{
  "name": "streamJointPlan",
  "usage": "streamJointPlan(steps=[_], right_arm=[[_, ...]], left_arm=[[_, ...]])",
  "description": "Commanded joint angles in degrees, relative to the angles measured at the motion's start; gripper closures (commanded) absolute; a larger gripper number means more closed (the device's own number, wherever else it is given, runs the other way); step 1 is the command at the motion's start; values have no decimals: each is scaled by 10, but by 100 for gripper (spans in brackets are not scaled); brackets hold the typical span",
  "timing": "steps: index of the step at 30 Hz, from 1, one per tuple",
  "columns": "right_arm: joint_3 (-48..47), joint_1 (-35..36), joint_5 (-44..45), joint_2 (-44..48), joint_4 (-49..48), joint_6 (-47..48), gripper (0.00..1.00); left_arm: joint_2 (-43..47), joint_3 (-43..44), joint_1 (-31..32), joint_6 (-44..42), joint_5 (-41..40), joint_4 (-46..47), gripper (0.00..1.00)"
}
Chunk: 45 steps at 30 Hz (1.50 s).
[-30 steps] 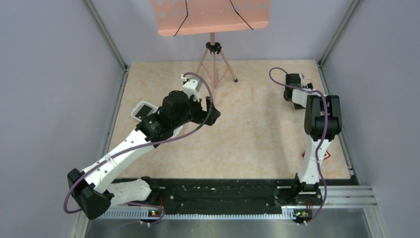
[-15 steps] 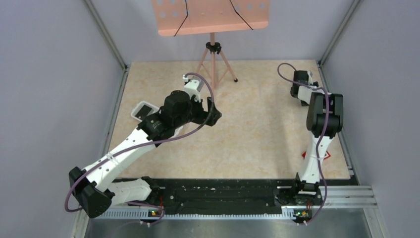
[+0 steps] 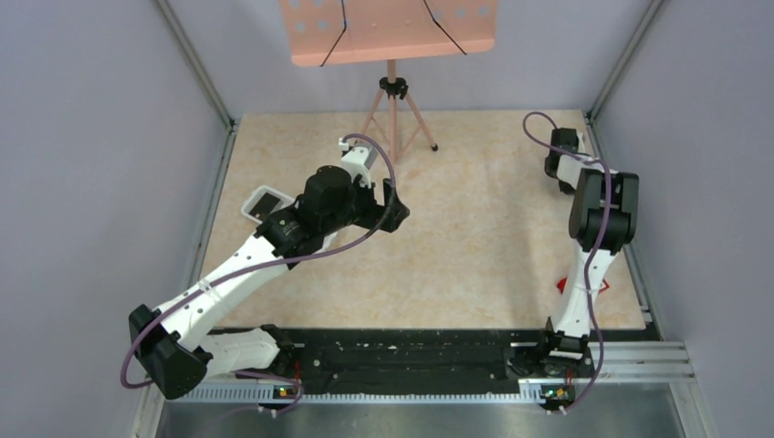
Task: Take the credit cards out of the card holder
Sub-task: Move the card holder to the center of the board.
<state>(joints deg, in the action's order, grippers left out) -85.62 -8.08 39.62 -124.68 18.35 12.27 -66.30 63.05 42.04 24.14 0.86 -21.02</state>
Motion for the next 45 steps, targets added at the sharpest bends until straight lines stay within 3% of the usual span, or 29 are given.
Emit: streamJointPlan(steps=[1, 2, 11, 17, 24, 36, 45], right_arm=[[11, -13, -110, -11, 86, -59, 95], [11, -13, -125, -7, 94, -67, 100], [89, 15, -301, 98, 111, -159, 100], [163, 103, -363, 164, 108, -196, 100], [312, 202, -514, 281, 26, -264, 100], [420, 443, -490, 389, -33, -349, 100], [466, 590, -503, 399, -136, -398, 100]], left_arm=[[1, 5, 0, 5, 7, 24, 7], [2, 5, 0, 4, 5, 25, 7], [16, 3, 0, -4, -24, 25, 7], [22, 2, 0, -8, -36, 24, 7], [34, -1, 0, -16, -55, 25, 7], [56, -16, 0, -3, -112, 32, 1], [58, -10, 0, 5, -156, 7, 1]])
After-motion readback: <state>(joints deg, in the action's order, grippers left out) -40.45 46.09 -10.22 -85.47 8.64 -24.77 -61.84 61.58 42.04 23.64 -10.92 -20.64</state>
